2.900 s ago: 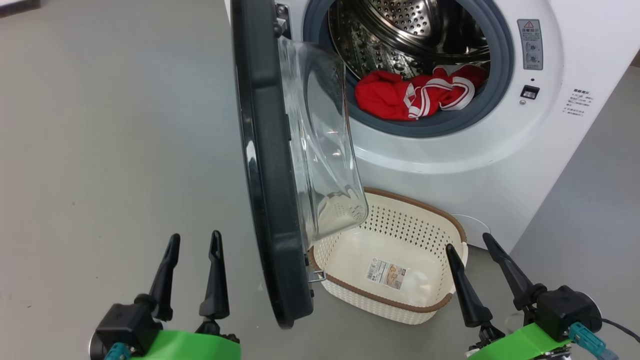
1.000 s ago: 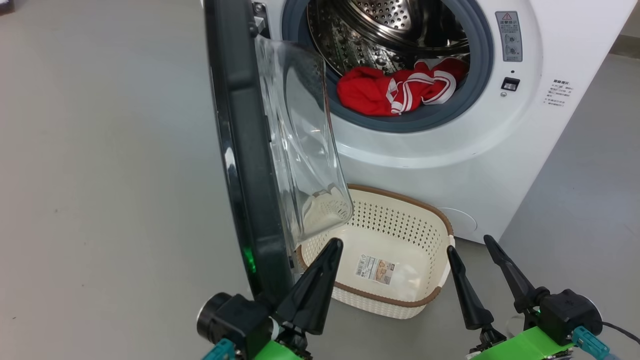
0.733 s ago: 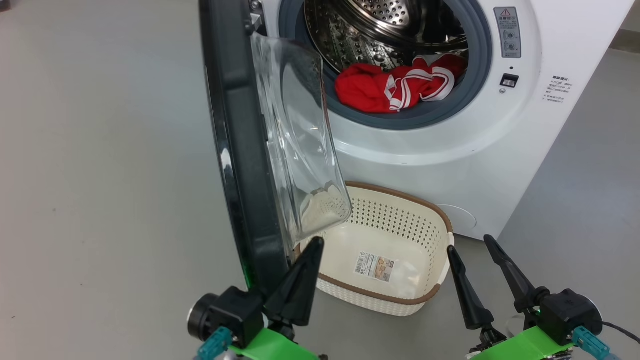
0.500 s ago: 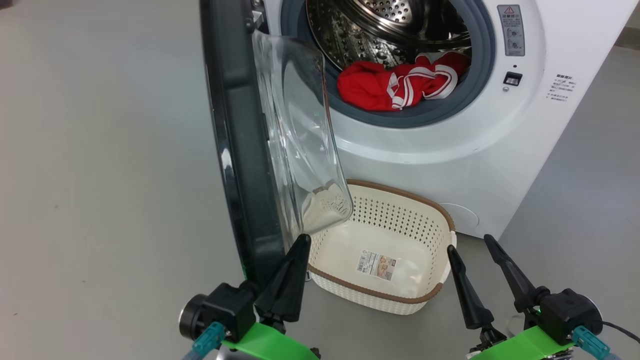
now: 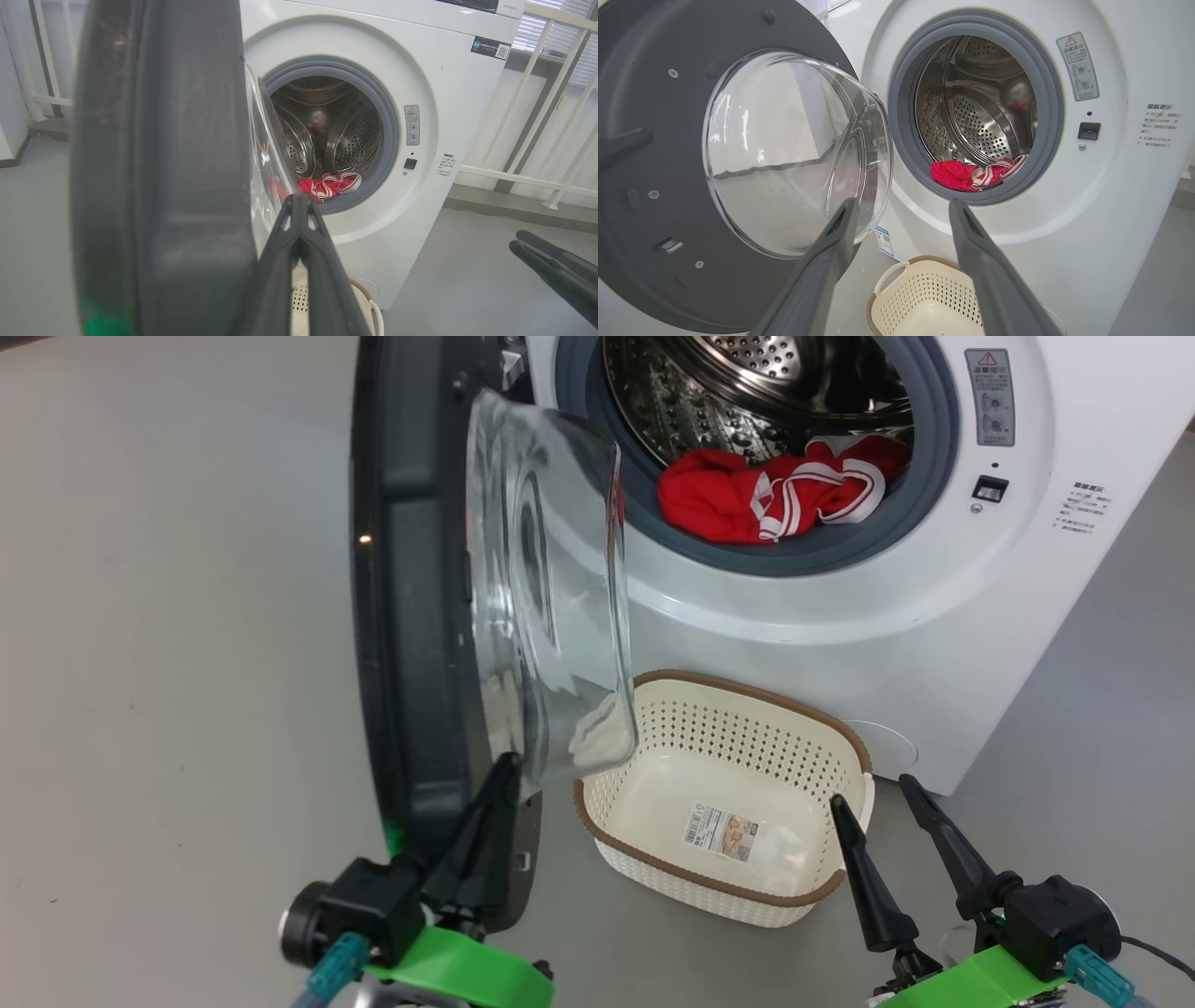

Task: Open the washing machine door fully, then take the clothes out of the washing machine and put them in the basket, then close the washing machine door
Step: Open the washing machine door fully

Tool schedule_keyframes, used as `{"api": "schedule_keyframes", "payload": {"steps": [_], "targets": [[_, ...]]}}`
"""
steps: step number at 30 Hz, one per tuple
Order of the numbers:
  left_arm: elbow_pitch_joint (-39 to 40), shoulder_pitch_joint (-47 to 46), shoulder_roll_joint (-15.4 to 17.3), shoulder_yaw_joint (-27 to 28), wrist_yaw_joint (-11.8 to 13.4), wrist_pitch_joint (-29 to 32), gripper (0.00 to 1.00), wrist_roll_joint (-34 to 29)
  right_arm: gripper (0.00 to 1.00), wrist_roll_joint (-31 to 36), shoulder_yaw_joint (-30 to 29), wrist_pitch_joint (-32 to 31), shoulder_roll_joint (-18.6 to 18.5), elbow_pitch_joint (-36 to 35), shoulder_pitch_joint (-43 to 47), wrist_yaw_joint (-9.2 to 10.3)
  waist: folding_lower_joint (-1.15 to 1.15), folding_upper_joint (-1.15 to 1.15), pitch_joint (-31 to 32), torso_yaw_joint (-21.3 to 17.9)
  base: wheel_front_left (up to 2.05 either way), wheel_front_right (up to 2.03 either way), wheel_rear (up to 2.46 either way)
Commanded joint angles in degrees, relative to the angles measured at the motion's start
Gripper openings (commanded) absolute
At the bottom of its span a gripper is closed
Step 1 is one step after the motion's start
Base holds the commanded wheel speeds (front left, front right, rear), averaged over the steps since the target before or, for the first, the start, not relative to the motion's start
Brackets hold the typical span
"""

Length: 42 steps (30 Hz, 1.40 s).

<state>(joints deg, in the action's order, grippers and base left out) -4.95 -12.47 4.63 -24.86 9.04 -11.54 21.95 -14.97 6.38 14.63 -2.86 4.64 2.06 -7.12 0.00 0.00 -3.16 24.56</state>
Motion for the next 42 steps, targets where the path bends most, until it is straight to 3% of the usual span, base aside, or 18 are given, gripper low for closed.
{"api": "schedule_keyframes", "payload": {"steps": [1, 28, 42], "targets": [[1.6, -0.3, 1.6, 3.5, 1.4, -0.7, 0.00, 0.2, 1.00, -0.4, 1.5, 0.4, 0.0, -1.4, -2.4, -0.36, 0.00, 0.00, 0.1, 0.3, 0.00, 0.00, 0.00], [1.2, 1.5, 7.0, 12.9, 6.7, -2.1, 0.00, 1.8, 1.00, 1.7, 2.1, 0.4, 0.0, -0.9, -2.4, -0.36, 0.00, 0.00, -1.4, 2.3, 0.00, 0.00, 0.00], [-2.6, -1.1, 7.4, 19.5, 6.8, -3.2, 0.00, 4.6, 1.00, 4.2, 1.9, -0.7, 0.0, -2.1, -3.5, -0.36, 0.00, 0.00, -4.6, 2.0, 0.00, 0.00, 0.00]]}}
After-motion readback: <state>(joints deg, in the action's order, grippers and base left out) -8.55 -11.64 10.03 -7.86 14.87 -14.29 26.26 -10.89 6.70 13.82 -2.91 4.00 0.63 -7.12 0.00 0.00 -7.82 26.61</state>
